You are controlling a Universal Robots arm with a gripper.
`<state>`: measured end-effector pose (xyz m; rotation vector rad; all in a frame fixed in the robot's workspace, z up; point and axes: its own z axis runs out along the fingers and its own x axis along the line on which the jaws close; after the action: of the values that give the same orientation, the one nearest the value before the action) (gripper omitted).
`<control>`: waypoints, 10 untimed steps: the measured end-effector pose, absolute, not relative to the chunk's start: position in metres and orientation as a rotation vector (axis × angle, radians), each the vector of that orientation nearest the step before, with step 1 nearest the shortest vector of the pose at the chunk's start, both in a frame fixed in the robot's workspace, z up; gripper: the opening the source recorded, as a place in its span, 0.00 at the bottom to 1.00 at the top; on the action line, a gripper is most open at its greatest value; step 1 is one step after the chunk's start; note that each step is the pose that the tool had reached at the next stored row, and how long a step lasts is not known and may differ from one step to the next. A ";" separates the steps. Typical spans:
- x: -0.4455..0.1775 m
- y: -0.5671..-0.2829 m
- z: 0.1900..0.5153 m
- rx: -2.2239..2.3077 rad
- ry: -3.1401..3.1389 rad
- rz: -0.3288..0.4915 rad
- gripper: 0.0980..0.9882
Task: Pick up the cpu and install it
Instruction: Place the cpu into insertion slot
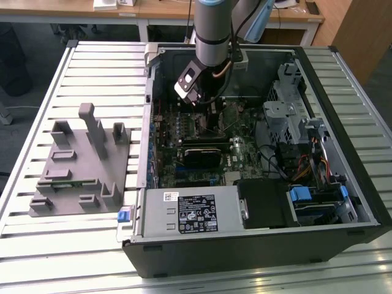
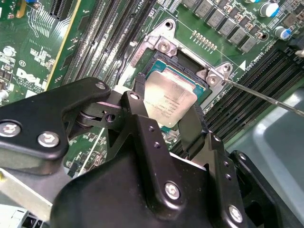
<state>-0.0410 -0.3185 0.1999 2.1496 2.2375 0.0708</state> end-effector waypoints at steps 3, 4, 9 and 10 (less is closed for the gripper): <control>-0.041 -0.319 0.199 2.150 2.237 0.071 0.49; -0.041 -0.318 0.198 2.150 2.237 0.071 0.49; -0.041 -0.318 0.196 2.150 2.237 0.071 0.49; -0.041 -0.319 0.196 2.150 2.237 0.071 0.49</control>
<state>-0.0410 -0.3185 0.1960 2.1504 2.2368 0.0708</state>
